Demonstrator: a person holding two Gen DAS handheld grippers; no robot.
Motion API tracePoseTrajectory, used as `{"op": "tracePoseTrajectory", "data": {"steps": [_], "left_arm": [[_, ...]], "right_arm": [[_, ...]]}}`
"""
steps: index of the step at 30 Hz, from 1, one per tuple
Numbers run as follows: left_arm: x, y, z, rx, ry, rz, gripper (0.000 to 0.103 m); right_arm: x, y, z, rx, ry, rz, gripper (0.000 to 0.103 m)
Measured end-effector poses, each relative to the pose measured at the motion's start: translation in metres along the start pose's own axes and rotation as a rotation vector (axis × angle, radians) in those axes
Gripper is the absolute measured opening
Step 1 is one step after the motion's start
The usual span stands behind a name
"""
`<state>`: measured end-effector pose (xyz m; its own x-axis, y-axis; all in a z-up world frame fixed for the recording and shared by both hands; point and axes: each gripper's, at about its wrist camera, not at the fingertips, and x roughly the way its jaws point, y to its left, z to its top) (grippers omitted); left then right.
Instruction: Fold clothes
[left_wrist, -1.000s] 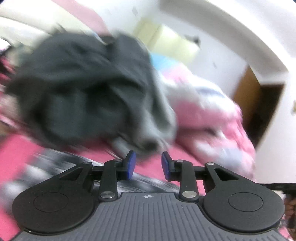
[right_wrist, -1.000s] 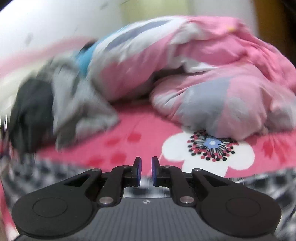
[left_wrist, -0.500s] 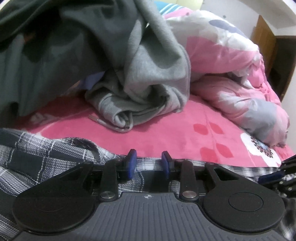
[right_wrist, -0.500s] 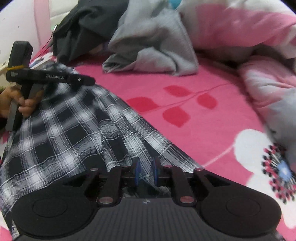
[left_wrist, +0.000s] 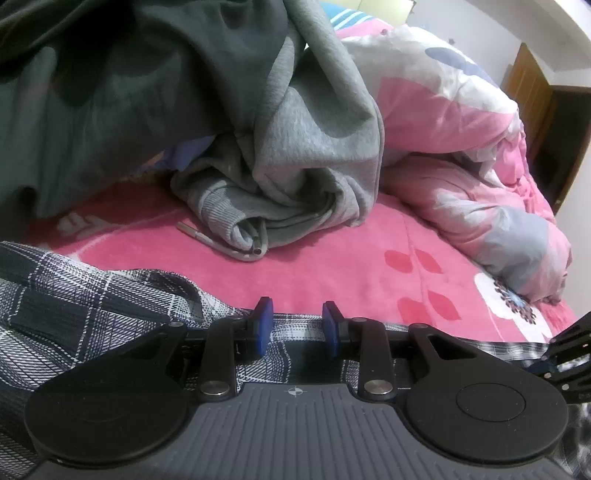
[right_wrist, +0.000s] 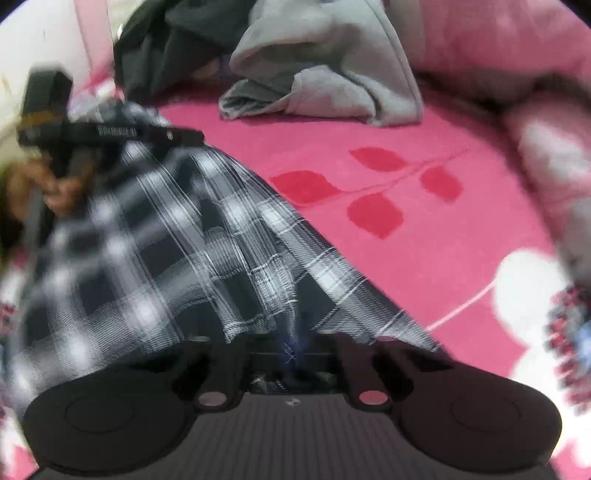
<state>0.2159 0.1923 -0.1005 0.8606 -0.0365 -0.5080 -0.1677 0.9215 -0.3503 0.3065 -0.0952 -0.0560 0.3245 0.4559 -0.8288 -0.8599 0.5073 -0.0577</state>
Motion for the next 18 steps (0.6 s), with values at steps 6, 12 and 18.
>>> {"op": "tracePoseTrajectory", "data": {"steps": [6,12,18], "left_arm": [[-0.001,-0.002,0.0,0.008,-0.007,0.016,0.03],[-0.001,-0.002,0.0,0.012,-0.006,0.024,0.03],[0.0,-0.001,0.0,0.013,0.001,0.024,0.03]], "right_arm": [[-0.021,0.032,0.016,-0.209,-0.076,-0.314,0.001],[0.002,0.026,0.015,-0.258,-0.065,-0.377,0.001],[0.027,-0.007,-0.002,-0.07,-0.084,-0.278,0.001]]}}
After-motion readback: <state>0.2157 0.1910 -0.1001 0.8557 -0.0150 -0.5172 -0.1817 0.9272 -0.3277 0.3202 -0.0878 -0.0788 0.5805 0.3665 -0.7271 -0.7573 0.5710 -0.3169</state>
